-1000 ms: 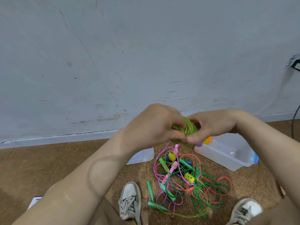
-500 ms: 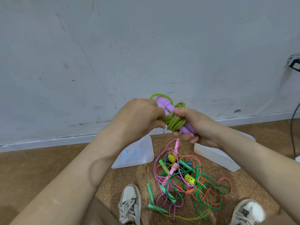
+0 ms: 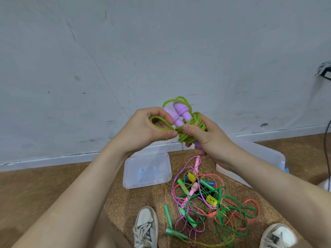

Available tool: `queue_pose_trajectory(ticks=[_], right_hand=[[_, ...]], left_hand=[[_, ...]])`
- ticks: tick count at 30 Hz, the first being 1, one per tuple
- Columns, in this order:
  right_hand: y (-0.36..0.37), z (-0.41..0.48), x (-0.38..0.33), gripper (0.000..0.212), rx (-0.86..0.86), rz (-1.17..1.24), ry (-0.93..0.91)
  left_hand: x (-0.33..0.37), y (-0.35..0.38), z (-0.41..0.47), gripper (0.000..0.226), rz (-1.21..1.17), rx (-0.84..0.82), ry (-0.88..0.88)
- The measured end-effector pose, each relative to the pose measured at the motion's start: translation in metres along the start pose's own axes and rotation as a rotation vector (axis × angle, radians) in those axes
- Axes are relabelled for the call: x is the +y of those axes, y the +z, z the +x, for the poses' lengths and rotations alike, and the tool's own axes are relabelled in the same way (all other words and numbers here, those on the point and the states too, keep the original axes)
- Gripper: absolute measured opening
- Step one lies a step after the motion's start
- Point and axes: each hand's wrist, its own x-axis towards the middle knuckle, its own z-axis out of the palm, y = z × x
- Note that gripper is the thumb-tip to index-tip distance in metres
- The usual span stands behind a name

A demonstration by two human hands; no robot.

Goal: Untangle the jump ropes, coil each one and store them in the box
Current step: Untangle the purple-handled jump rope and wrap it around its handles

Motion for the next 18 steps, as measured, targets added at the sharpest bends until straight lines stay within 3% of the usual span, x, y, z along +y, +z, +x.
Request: queue_pose_trajectory(ticks=[9,14,18], right_hand=[[0.007,-0.002,0.005,0.012,-0.005,0.053,0.038],[0.013,-0.005,0.007,0.015,0.014,0.073,0.018],[0.019,-0.005,0.007,0.012,0.093,0.061,-0.059]], left_hand=[[0.002,-0.009,-0.001,0.029,-0.027,-0.181,0.004],[0.001,-0.005,0.0,0.016,-0.059,-0.05,0.005],[-0.001,0.006,0.004,0.02,-0.036,0.091,0.034]])
